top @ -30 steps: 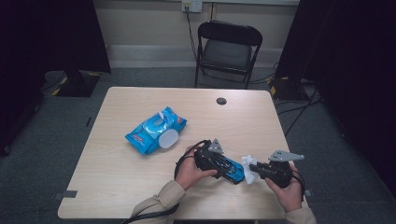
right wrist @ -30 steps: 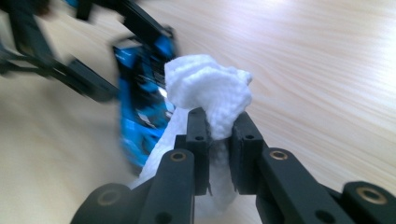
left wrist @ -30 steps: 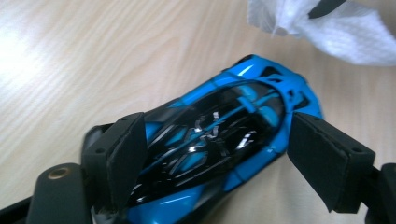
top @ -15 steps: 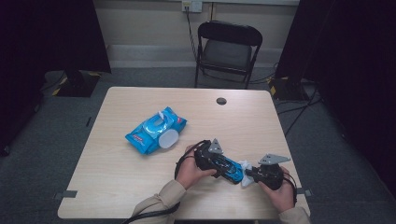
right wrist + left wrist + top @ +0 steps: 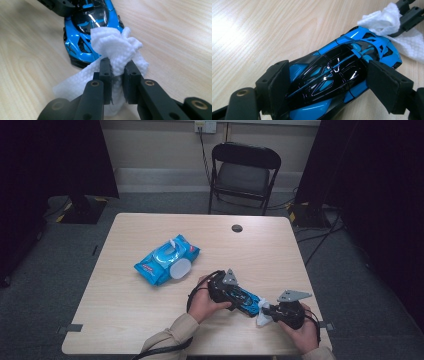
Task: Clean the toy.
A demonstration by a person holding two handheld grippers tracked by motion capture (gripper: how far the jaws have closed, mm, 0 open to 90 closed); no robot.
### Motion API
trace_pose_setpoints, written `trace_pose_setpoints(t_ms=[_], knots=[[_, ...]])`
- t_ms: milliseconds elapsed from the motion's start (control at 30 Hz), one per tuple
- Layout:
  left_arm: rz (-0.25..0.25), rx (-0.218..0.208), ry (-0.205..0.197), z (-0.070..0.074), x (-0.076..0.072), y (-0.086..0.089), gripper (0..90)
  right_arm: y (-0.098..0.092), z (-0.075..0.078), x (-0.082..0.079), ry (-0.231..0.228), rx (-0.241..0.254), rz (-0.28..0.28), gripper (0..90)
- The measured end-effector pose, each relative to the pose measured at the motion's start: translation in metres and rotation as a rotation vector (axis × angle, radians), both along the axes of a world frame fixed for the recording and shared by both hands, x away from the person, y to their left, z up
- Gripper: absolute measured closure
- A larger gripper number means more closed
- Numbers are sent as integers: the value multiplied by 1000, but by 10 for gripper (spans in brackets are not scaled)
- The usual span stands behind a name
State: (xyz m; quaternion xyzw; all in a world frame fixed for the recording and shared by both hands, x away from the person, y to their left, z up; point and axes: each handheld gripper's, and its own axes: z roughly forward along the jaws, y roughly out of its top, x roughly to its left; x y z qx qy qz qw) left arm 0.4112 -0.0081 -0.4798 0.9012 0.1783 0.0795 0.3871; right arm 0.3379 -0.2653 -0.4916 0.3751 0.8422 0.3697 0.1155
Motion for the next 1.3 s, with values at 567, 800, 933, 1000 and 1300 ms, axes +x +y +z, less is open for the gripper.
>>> trace_pose_setpoints(t_ms=[567, 800, 933, 1000, 1300], knots=[[5, -1, -3, 0, -1, 1, 191, 8, 1, -15, 46, 23, 79, 807], [8, -6, -8, -1, -1, 1, 191, 18, 0, -17, 56, 31, 128, 810], [9, -8, -8, -1, -1, 1, 191, 27, -1, -21, 44, 21, 159, 810], [11, -11, -7, -1, -2, 1, 191, 30, -1, -21, 44, 27, 168, 810], [11, -12, -7, -1, -1, 1, 191, 33, 7, -21, 34, 101, 206, 807]])
